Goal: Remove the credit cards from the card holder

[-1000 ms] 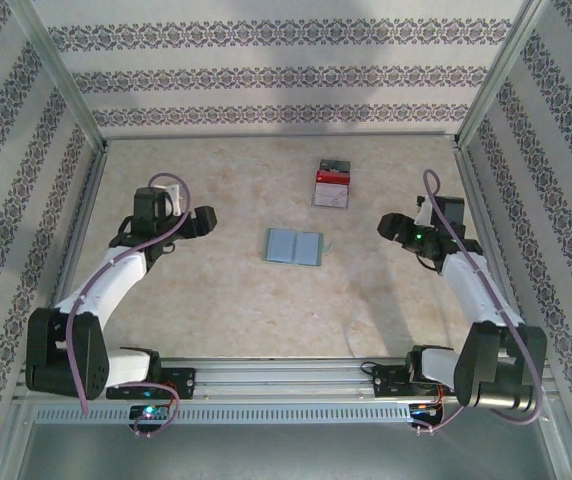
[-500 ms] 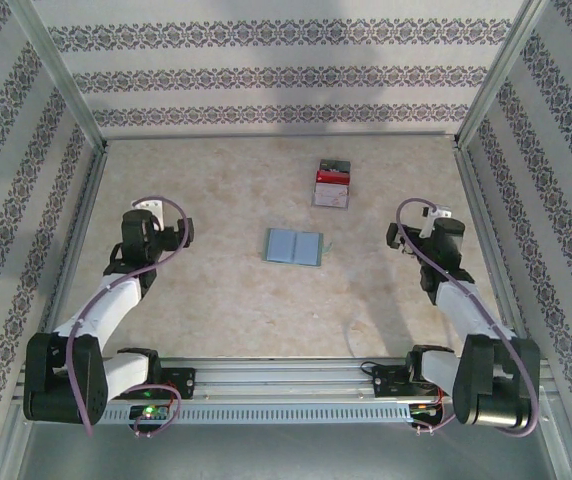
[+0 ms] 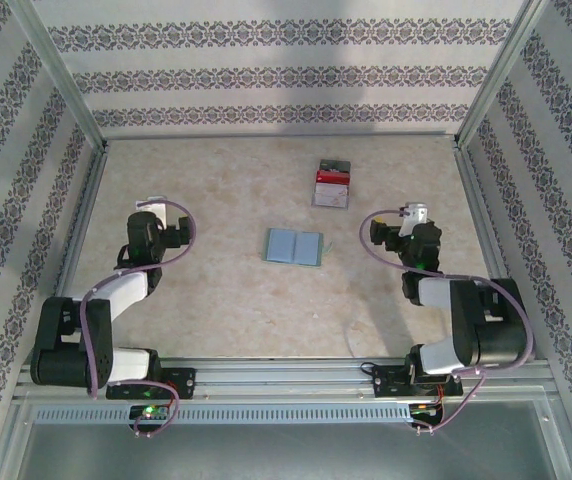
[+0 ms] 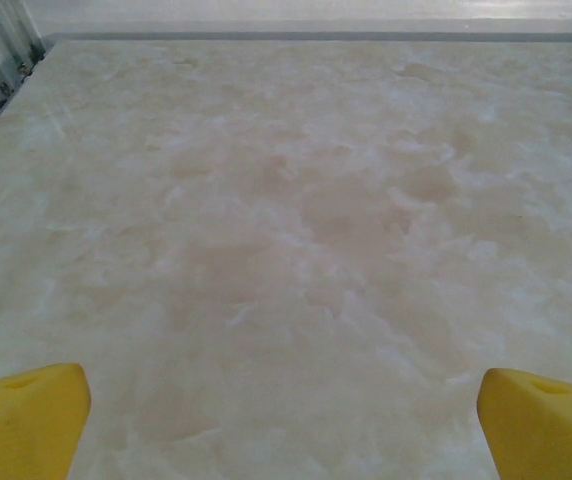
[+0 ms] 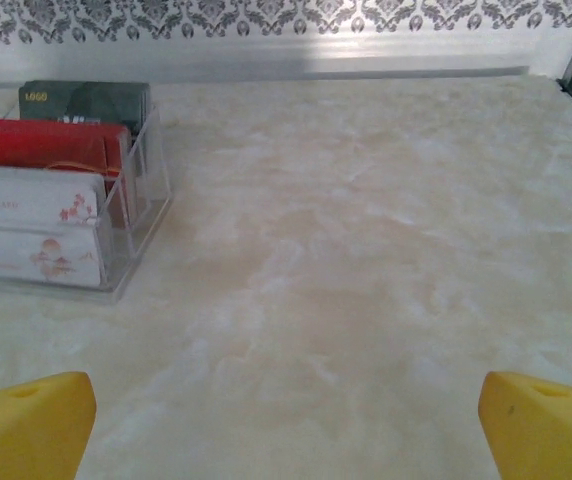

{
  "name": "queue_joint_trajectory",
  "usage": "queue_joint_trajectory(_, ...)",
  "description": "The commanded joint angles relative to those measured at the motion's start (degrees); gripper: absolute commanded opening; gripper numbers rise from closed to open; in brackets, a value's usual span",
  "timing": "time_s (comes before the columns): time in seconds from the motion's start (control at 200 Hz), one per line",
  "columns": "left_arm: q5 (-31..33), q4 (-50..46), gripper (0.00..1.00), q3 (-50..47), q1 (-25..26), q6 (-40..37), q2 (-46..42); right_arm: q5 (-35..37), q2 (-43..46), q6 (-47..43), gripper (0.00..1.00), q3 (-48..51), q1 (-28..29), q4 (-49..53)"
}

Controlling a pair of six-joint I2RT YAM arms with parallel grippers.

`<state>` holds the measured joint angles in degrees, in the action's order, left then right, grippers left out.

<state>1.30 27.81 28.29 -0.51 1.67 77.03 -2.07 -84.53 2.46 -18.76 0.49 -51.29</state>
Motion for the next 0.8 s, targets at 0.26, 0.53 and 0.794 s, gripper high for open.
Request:
queue_joint_trajectory(0.26,-5.58,14.5,1.0,-3.11,-0.89,-1.13,6.11,5.3,-3.1,-0.16,0.98,-2.77,0.3,-3.08)
queue_joint_trajectory(0.53,-8.01,36.74,1.0,-11.83,-0.89,-1.79,13.9,5.36,-3.1,-0.26,0.98,-2.68,0.34,-3.12)
queue_joint_trajectory(0.794,-5.18,24.64,1.0,-5.62,-0.89,-1.1,13.69,5.56,-3.15,-0.32,0.98,-2.68,0.47,-3.19)
